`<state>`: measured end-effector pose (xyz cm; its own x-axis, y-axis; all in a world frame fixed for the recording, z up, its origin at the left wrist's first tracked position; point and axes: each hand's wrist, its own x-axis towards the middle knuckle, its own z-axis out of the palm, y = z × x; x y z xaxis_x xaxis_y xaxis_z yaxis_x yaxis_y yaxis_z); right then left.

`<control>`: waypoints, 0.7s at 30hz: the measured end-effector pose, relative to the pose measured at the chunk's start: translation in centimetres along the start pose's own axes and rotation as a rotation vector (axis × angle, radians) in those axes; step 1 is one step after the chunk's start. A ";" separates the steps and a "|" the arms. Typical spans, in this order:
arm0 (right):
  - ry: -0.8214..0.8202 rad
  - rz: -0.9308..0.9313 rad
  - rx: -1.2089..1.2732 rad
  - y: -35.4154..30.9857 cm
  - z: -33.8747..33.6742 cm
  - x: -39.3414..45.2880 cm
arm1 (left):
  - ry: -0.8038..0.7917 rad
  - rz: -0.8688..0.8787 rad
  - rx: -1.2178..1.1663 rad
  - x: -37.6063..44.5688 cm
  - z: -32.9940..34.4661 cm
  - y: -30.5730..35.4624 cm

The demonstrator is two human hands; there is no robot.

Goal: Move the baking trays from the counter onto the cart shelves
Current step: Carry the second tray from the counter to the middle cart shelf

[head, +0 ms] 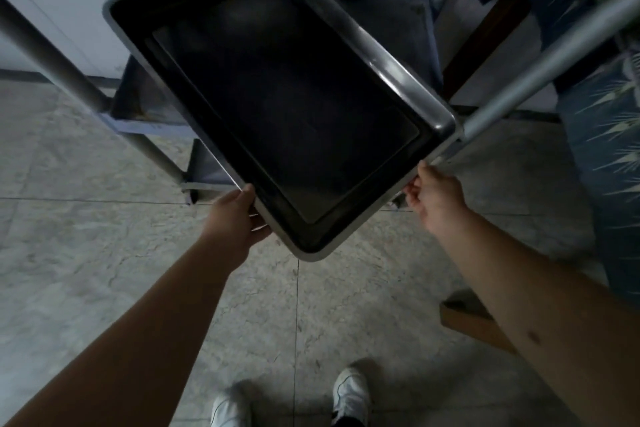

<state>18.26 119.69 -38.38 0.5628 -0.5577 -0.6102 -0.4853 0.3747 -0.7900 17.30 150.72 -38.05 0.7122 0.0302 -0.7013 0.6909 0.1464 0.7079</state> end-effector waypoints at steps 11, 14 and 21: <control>0.036 -0.069 -0.074 -3.5 1.7 3.4 | -0.100 0.001 0.096 1.3 1.3 1.5; -0.008 -0.058 -0.191 -3.0 1.9 2.0 | -0.054 -0.001 0.040 1.3 2.0 1.0; -0.418 0.043 -0.287 5.6 0.3 -7.0 | -0.044 0.019 -0.034 0.6 3.5 0.6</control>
<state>11.88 125.91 -38.54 0.7293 -0.1805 -0.6599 -0.6451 0.1396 -0.7512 18.57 147.31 -37.77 0.7302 -0.0106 -0.6831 0.6734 0.1801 0.7170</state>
